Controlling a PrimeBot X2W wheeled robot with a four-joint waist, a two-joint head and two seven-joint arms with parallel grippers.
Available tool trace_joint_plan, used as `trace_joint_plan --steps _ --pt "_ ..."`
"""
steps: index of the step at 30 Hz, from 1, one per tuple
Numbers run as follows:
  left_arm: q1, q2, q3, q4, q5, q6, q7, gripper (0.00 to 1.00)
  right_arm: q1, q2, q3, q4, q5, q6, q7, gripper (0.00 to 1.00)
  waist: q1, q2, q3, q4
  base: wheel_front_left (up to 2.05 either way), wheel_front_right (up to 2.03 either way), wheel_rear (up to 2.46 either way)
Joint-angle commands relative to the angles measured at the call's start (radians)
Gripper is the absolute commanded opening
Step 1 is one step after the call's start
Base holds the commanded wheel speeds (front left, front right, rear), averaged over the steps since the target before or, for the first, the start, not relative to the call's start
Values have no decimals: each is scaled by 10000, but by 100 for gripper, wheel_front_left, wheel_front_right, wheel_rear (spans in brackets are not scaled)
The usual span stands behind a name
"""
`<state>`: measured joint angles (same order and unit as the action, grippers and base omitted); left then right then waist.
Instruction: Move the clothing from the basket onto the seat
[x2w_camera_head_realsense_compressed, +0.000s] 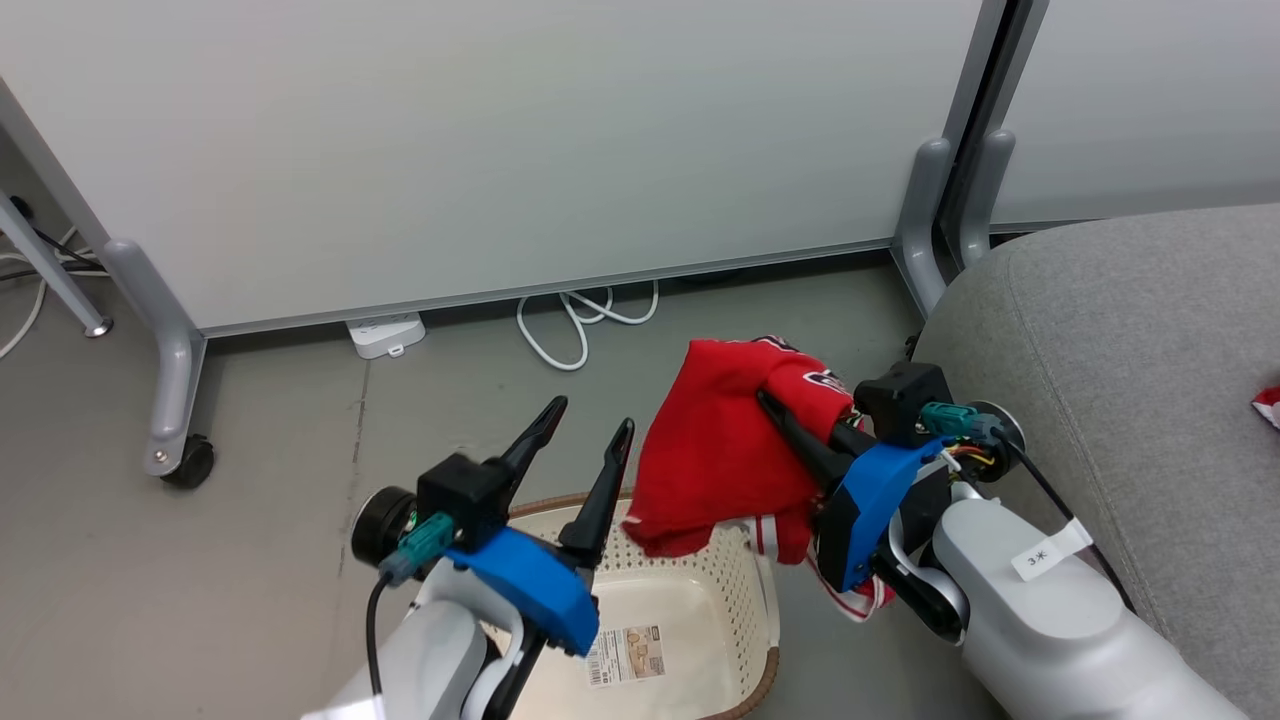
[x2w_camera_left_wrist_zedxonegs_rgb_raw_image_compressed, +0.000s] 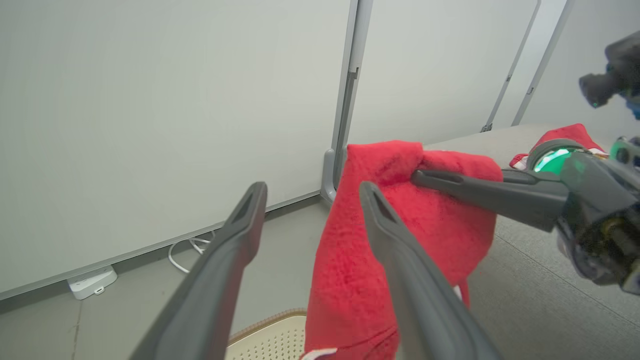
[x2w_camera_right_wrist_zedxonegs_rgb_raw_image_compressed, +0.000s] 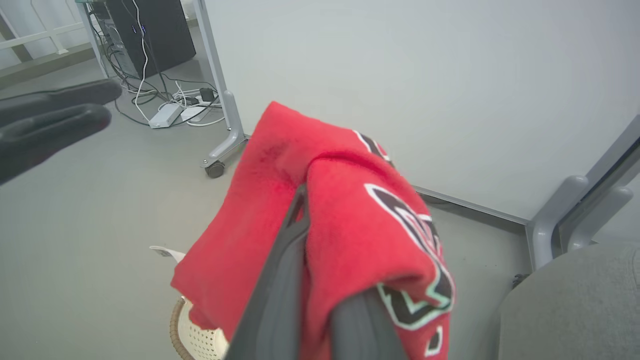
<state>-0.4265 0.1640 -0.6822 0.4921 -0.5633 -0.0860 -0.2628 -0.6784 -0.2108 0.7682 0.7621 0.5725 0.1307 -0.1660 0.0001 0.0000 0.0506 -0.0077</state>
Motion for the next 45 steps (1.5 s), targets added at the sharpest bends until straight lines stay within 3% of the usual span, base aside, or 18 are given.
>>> trace_joint_plan --steps 1,12,28,35,45 --pt "271 60 262 -223 254 -30 -28 100 4 -46 -61 -63 -102 1 -41 0 -1 0 8 6 0 0 0" --pt "2015 -324 2112 -1793 2040 -381 -28 100 380 -141 -544 -283 -332 1 27 0 -1 0 -56 116 0 0 0" --pt "2496 -517 2498 -1953 2407 -451 -28 100 680 -99 -983 -736 -637 1 311 0 -1 0 41 -41 0 0 0" --pt "2400 -463 2529 -1901 2370 -453 -28 100 697 -27 -1137 -867 -752 1 378 0 -1 0 210 -742 0 0 0" --pt "2205 -345 2463 -1928 2386 -454 -28 100 729 15 -1370 -961 -849 1 361 0 -1 0 468 -2367 0 0 0"
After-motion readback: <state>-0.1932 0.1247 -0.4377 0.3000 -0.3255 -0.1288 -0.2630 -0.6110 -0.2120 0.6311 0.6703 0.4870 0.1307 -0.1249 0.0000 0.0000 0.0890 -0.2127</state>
